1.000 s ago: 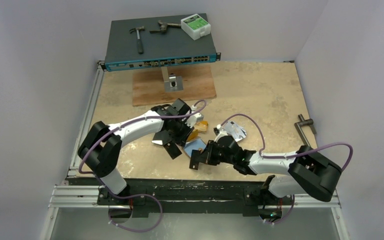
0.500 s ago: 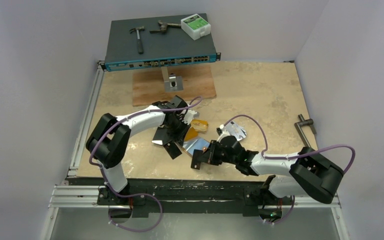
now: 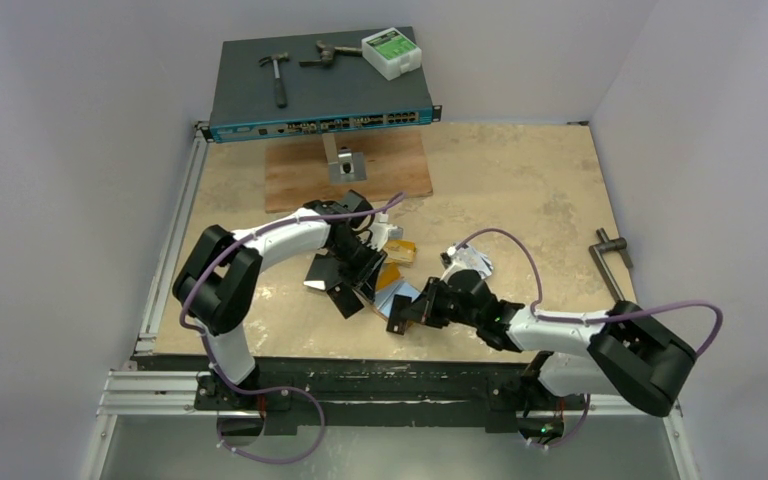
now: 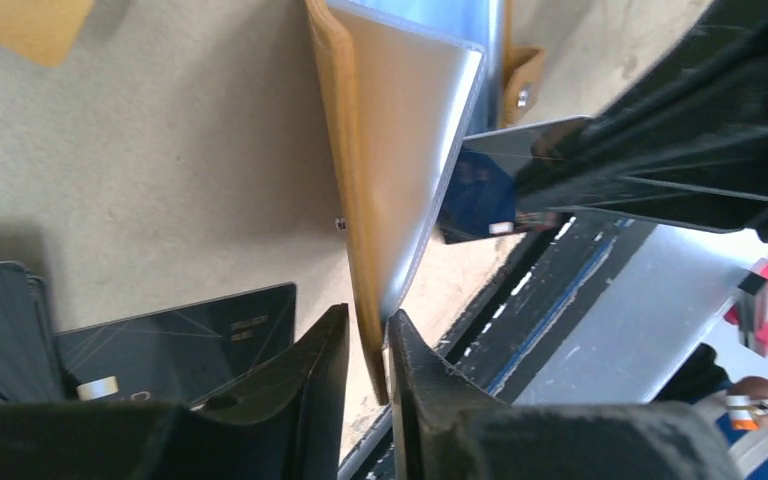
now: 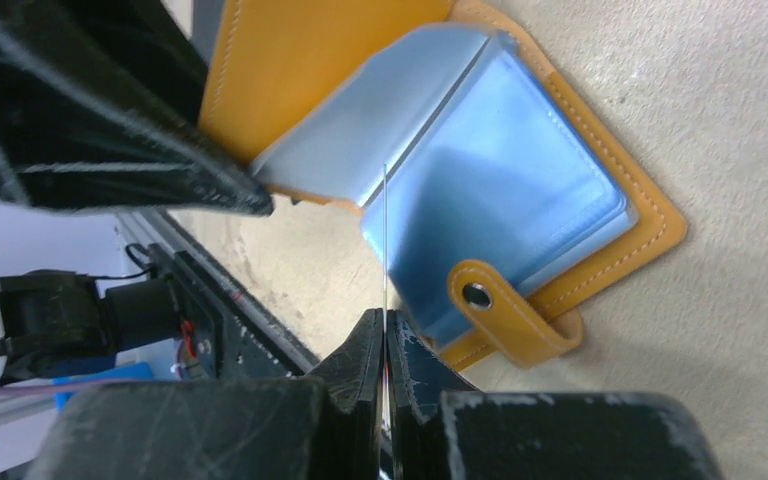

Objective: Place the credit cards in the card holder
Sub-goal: Open the card holder at the corner of the board, then turn over the card slot in the card holder.

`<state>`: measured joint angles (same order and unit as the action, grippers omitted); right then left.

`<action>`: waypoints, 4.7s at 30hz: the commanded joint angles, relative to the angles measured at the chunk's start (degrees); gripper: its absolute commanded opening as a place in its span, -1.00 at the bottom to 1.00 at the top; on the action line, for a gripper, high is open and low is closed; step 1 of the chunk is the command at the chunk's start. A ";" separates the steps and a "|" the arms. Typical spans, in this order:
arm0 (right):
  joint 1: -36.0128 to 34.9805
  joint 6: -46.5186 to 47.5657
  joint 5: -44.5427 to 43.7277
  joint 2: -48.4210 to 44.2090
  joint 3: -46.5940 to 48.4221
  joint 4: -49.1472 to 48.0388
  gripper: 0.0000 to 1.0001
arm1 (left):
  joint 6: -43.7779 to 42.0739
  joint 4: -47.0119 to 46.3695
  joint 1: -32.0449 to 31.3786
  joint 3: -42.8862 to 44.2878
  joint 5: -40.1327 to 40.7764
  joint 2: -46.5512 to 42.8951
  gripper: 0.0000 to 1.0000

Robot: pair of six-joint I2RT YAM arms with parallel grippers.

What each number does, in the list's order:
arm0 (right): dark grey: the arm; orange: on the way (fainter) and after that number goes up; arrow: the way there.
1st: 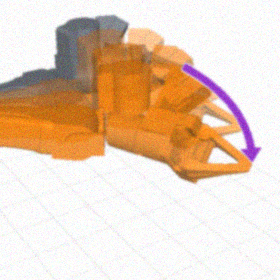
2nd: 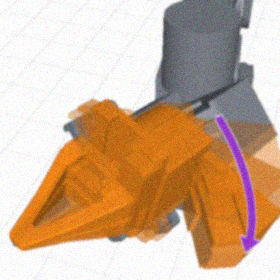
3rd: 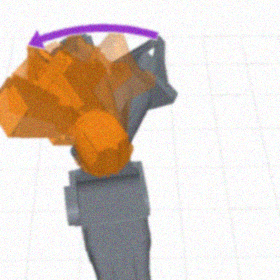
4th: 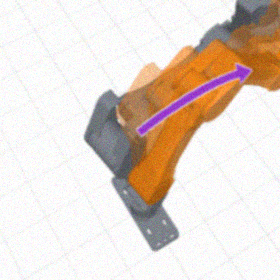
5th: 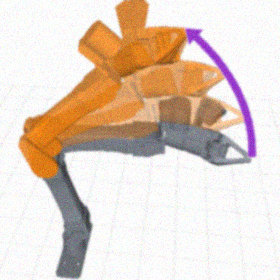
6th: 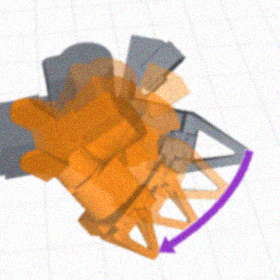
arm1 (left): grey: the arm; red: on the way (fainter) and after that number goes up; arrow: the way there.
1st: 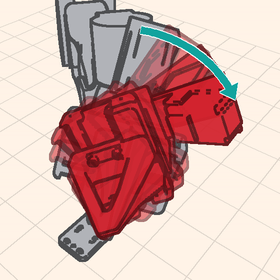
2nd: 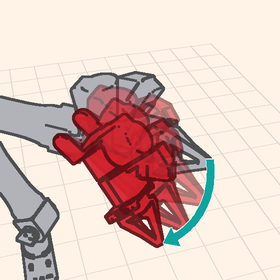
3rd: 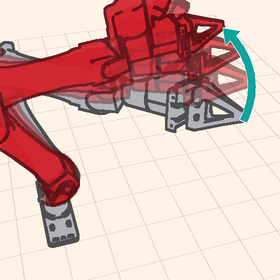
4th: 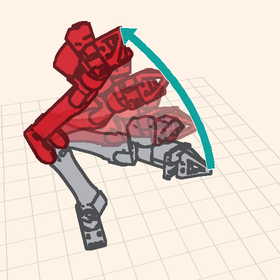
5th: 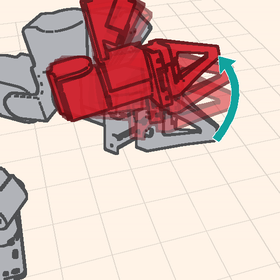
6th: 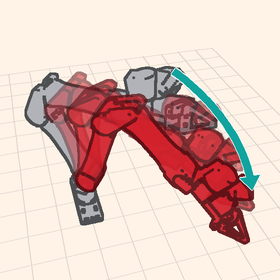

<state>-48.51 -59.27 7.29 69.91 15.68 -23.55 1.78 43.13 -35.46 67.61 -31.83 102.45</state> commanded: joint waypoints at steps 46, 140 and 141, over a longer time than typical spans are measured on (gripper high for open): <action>0.26 6.14 -1.76 9.29 5.87 -9.57 -1.00 | 1.39 2.75 3.71 5.96 3.75 4.07 -0.56; -1.03 0.72 9.17 2.57 -10.41 -10.03 -1.00 | 7.72 0.63 2.23 5.51 3.23 5.74 -0.95; -1.06 0.66 9.27 3.00 -10.41 -10.54 -1.00 | 7.71 0.62 2.24 5.51 3.20 5.66 -0.95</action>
<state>-49.17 -59.42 16.25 71.11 5.87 -33.08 9.47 43.92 -33.08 72.14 -29.61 109.47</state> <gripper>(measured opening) 0.004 0.031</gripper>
